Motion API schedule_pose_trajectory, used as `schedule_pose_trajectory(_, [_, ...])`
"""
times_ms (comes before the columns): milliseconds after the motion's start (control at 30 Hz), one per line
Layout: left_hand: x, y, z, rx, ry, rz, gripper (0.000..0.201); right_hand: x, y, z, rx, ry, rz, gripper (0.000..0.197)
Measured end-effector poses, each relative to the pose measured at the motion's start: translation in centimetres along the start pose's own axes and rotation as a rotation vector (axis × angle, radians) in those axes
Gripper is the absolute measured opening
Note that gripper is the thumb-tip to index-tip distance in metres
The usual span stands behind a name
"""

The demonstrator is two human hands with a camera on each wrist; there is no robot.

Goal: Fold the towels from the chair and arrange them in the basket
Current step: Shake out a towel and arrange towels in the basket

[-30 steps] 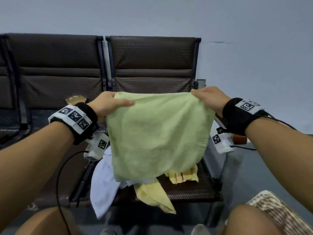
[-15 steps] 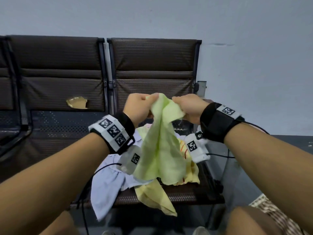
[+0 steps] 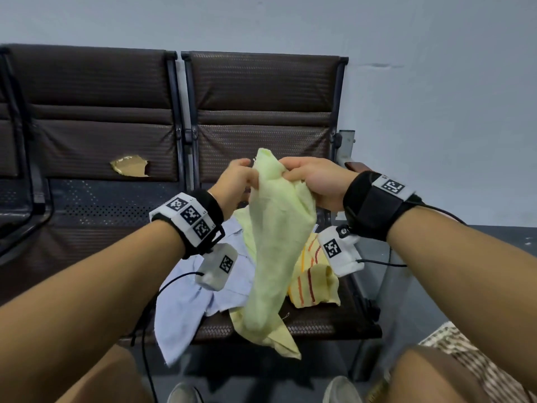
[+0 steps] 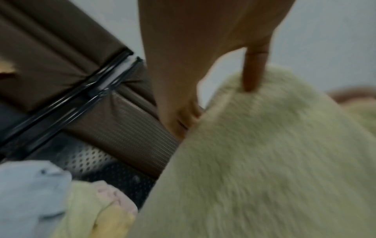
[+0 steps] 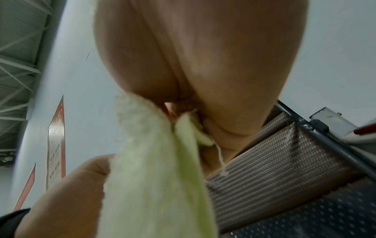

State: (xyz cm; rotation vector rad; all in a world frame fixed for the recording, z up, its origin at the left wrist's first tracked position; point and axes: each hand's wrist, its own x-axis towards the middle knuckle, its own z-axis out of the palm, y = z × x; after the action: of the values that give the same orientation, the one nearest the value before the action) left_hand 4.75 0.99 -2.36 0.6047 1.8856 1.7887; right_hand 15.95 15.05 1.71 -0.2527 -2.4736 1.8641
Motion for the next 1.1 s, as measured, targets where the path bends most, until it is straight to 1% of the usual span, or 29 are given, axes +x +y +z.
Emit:
schedule_pose_trajectory(33, [0.1, 0.0, -0.4, -0.021, -0.146, -0.037, 0.044, 0.2, 0.0, -0.2, 0.002, -0.02, -0.006, 0.037])
schedule_pose_trajectory(67, [0.2, 0.0, -0.9, -0.035, -0.247, -0.063, 0.041, 0.4, 0.2, -0.5, -0.007, -0.026, -0.012, 0.033])
schedule_pose_trajectory(100, [0.2, 0.0, -1.3, -0.058, -0.309, -0.084, 0.04, 0.6, 0.3, -0.9, -0.025, -0.024, -0.012, 0.028])
schedule_pose_trajectory(133, [0.4, 0.0, -1.6, -0.076, -0.341, -0.097, 0.04, 0.8, 0.5, -1.5, -0.058, -0.024, -0.008, 0.024])
schedule_pose_trajectory(167, [0.7, 0.0, -1.8, -0.076, -0.348, -0.097, 0.039, 1.0, 0.7, -2.2, -0.128, -0.016, 0.006, 0.026])
schedule_pose_trajectory(200, [1.2, -0.1, -1.8, -0.053, -0.325, -0.082, 0.038, 1.3, 0.9, -2.9, -0.255, 0.0, 0.03, 0.03])
schedule_pose_trajectory(233, [1.8, -0.3, -1.8, -0.013, -0.272, -0.062, 0.037, 1.7, 1.2, -3.7, -0.421, 0.02, 0.061, 0.03])
schedule_pose_trajectory(300, [3.0, -0.5, -1.7, 0.065, -0.121, -0.022, 0.033, 2.4, 1.7, -4.9, -0.704, 0.087, 0.108, 0.019])
schedule_pose_trajectory(333, [3.5, -0.6, -1.5, 0.086, -0.045, 0.017, 0.028, 2.9, 1.9, -5.3, -0.768, 0.153, 0.11, 0.016])
schedule_pose_trajectory(400, [4.6, -0.3, -1.1, 0.115, 0.096, 0.141, 0.015, 3.8, 2.3, -6.0, -0.731, 0.309, 0.056, 0.018])
schedule_pose_trajectory(467, [5.6, 0.5, -0.9, 0.123, 0.235, 0.245, 0.015, 4.7, 2.4, -6.3, -0.605, 0.447, -0.052, 0.027])
schedule_pose_trajectory(500, [6.0, 1.0, -0.9, 0.108, 0.283, 0.281, 0.016, 5.1, 2.4, -6.3, -0.559, 0.498, -0.102, 0.031])
schedule_pose_trajectory(533, [6.4, 1.5, -1.0, 0.09, 0.309, 0.307, 0.02, 5.5, 2.3, -6.2, -0.53, 0.539, -0.15, 0.033])
schedule_pose_trajectory(600, [6.8, 2.1, -1.5, 0.068, 0.303, 0.337, 0.02, 6.0, 2.2, -5.9, -0.491, 0.581, -0.228, 0.033])
schedule_pose_trajectory(667, [6.5, 1.7, -2.1, 0.066, 0.269, 0.337, 0.015, 6.1, 2.9, -5.7, -0.422, 0.555, -0.263, 0.032])
schedule_pose_trajectory(733, [5.8, 0.1, -2.6, 0.1, 0.234, 0.279, 0.022, 5.8, 4.8, -5.2, -0.359, 0.47, -0.243, 0.03])
schedule_pose_trajectory(800, [4.7, -2.8, -2.9, 0.171, 0.159, 0.16, 0.027, 5.3, 7.5, -4.3, -0.333, 0.377, -0.172, 0.024])
schedule_pose_trajectory(833, [4.1, -4.6, -3.0, 0.217, 0.101, 0.088, 0.026, 4.9, 9.1, -3.8, -0.317, 0.317, -0.105, 0.023])
schedule_pose_trajectory(867, [3.3, -6.5, -3.0, 0.26, 0.029, 0.017, 0.02, 4.6, 10.8, -3.2, -0.293, 0.239, -0.019, 0.024])
schedule_pose_trajectory(900, [2.5, -8.2, -2.9, 0.295, -0.051, -0.055, 0.012, 4.2, 12.4, -2.6, -0.271, 0.151, 0.081, 0.025])
schedule_pose_trajectory(933, [1.7, -9.9, -2.9, 0.331, -0.125, -0.135, 0.009, 3.7, 14.0, -2.0, -0.265, 0.069, 0.184, 0.026])
schedule_pose_trajectory(1033, [-0.1, -14.0, -3.0, 0.455, -0.328, -0.413, 0.024, 2.3, 17.9, -0.2, -0.286, -0.097, 0.456, 0.029])
schedule_pose_trajectory(1100, [-0.6, -15.5, -3.0, 0.466, -0.428, -0.52, 0.031, 1.7, 19.5, 0.5, -0.268, -0.173, 0.577, 0.03])
